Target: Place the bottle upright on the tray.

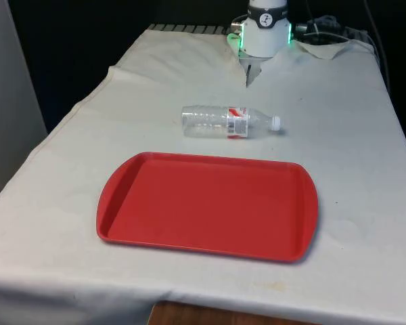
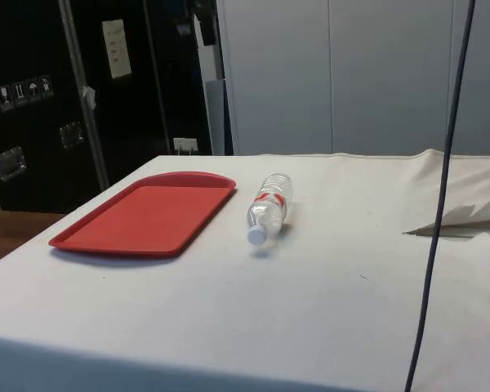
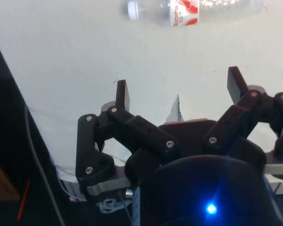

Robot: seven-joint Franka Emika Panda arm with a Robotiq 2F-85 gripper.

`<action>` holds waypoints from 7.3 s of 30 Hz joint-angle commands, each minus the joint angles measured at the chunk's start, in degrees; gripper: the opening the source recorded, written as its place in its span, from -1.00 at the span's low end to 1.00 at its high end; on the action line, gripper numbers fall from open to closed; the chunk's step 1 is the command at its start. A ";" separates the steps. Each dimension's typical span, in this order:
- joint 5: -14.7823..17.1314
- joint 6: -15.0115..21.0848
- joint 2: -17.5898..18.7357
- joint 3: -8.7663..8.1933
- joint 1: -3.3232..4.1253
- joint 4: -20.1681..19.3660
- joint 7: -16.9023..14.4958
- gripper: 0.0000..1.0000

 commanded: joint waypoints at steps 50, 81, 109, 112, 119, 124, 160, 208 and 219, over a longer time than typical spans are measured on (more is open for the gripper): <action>-5.56 21.03 -8.71 0.92 0.00 -25.38 2.23 1.00; -10.54 29.97 -3.78 1.26 0.00 -30.02 2.58 1.00; -10.77 36.21 -1.66 -2.75 -1.09 -32.83 -5.61 1.00; -10.89 36.90 -1.09 -3.15 -1.09 -32.83 -6.30 1.00; -11.57 37.53 -0.29 -3.38 -1.03 -32.77 -8.48 1.00; -11.97 37.70 0.06 -3.38 -1.03 -32.72 -9.91 1.00; -11.86 37.01 1.03 -3.61 -1.09 -31.51 -18.74 1.00; -11.97 39.59 2.18 -3.44 -0.97 -31.91 -36.96 1.00; -11.97 39.94 2.52 -3.44 -0.97 -31.97 -40.39 1.00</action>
